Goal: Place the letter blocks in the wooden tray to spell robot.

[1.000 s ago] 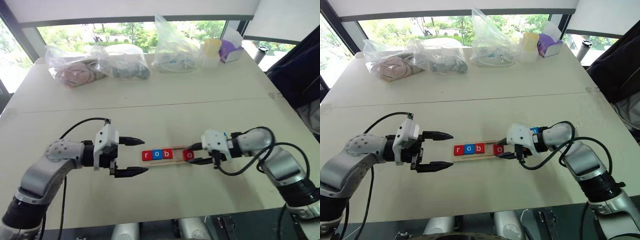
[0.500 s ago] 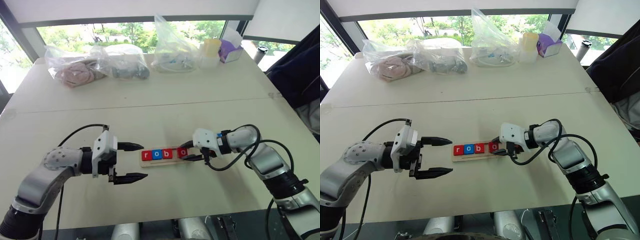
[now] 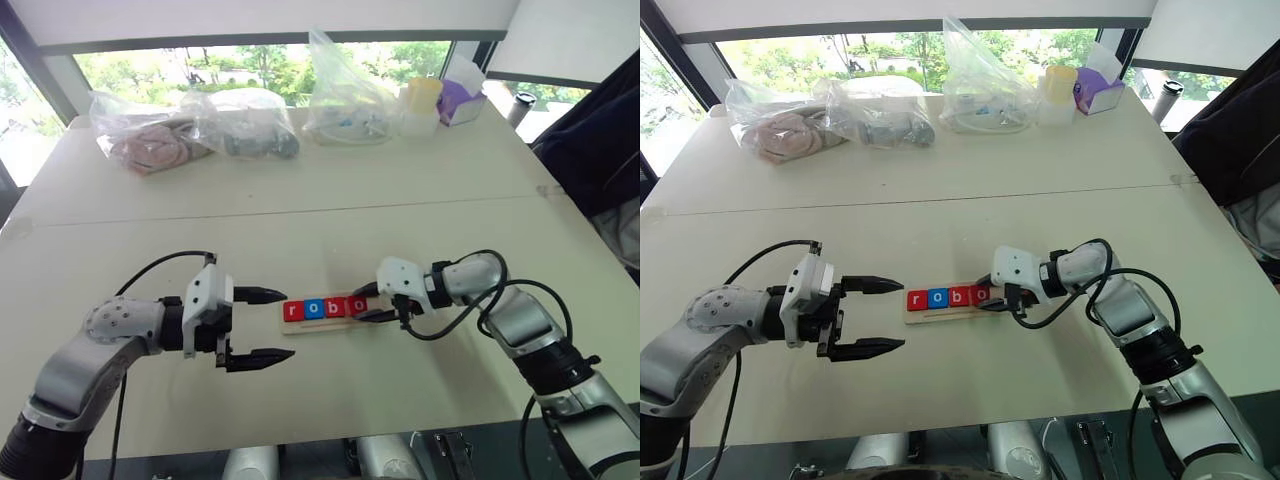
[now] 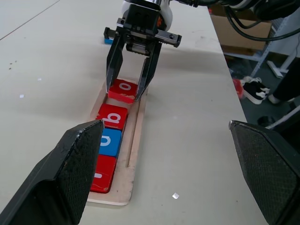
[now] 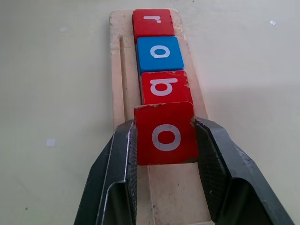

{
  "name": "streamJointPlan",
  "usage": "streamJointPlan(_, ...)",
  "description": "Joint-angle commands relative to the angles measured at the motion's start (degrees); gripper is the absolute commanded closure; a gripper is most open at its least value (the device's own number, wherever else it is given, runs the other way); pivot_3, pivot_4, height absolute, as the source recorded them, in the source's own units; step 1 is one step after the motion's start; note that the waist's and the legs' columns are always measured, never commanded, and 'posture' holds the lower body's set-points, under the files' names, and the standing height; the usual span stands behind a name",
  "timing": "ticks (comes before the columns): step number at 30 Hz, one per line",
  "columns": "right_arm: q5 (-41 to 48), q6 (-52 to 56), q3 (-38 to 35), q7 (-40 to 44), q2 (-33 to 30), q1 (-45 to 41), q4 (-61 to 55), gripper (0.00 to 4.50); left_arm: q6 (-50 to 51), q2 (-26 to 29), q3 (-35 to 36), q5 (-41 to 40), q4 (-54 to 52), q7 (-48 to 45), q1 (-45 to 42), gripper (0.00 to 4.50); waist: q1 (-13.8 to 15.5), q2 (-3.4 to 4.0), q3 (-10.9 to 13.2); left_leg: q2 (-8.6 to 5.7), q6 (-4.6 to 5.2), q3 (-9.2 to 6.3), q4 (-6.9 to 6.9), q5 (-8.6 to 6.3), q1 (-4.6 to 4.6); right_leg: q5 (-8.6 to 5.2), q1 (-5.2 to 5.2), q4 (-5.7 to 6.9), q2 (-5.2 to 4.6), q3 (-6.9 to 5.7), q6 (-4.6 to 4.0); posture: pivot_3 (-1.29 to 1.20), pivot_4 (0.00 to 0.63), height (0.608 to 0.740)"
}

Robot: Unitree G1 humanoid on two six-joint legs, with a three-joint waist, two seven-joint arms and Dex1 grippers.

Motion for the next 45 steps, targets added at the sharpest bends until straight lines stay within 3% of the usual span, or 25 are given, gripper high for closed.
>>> streamJointPlan(1,-0.4,-1.2,-0.3,0.1,0.2,-1.1,-0.3,3.36,-1.5,0.2,1.0,0.0,-0.4,-0.2,0.1,0.00,0.0,0.00,0.0,0.00,0.00,0.00,0.00,0.00,0.00,0.00,0.00,0.00,0.00,0.00,0.00,0.00,0.150,0.740)
streamJointPlan(11,-0.8,-1.5,-0.2,0.4,0.4,-1.2,0.3,3.36,-2.1,0.0,0.8,0.2,-0.2,0.0,0.4,0.00,0.0,0.00,0.0,0.00,0.00,0.00,0.01,0.00,0.00,0.00,0.00,0.01,0.00,0.00,0.00,0.00,0.150,0.740)
streamJointPlan(17,-1.1,-2.0,-0.3,0.5,0.2,-1.5,0.8,0.22,-2.3,-0.1,0.6,0.3,0.0,0.0,0.3,0.00,0.0,0.00,0.0,0.00,0.00,0.00,0.01,0.00,0.00,0.00,0.00,0.01,0.00,0.00,0.00,0.00,0.150,0.740)
streamJointPlan(18,-1.0,-1.8,-0.5,0.4,0.2,-1.5,0.6,0.10,-2.3,-0.1,0.6,0.3,-0.1,0.0,0.3,0.00,0.0,0.00,0.0,0.00,0.00,0.00,0.01,0.00,0.00,0.00,0.00,0.01,0.00,0.00,0.00,0.00,0.150,0.740)
streamJointPlan(23,0.2,0.0,-1.9,-0.7,0.6,-2.1,-0.6,0.10,-2.3,-0.2,0.4,0.3,0.1,0.0,0.2,0.00,0.0,0.00,0.0,0.00,0.00,0.00,0.01,0.00,0.00,0.00,0.00,0.01,0.00,0.00,0.00,0.00,0.150,0.740)
streamJointPlan(27,3.2,5.9,-7.6,-5.4,0.4,-2.5,-2.6,0.10,-2.2,-0.3,0.3,0.3,-0.1,0.1,0.1,0.00,0.0,0.00,0.0,0.00,0.00,0.00,0.01,0.00,0.00,0.00,0.00,0.02,0.00,0.00,0.00,0.00,0.150,0.740)
streamJointPlan(33,0.5,19.4,-19.5,-24.9,0.8,1.1,-7.2,0.10,-2.5,-0.6,0.1,0.5,-0.3,0.5,0.4,0.00,0.1,-0.01,0.0,-0.01,0.00,-0.02,0.02,0.00,-0.03,0.00,0.00,0.02,-0.02,0.01,0.00,0.00,0.150,0.740)
streamJointPlan(37,0.1,35.5,-26.9,-38.4,5.7,8.9,-18.3,0.10,-2.9,-1.3,-0.9,0.9,0.3,0.6,-0.3,0.00,0.1,0.02,-0.1,-0.01,0.00,-0.06,-0.06,0.00,-0.02,0.01,0.00,0.02,0.00,0.00,0.02,0.00,0.150,0.740)
streamJointPlan(45,-0.9,45.4,-27.7,-50.0,12.5,16.3,-25.7,0.10,-3.3,-2.4,-2.6,1.3,2.3,-0.6,-3.1,0.00,-0.1,0.08,-0.1,-0.01,-0.01,0.01,-0.08,0.00,0.12,-0.01,0.04,0.05,0.07,0.06,-0.05,0.00,0.150,0.740)
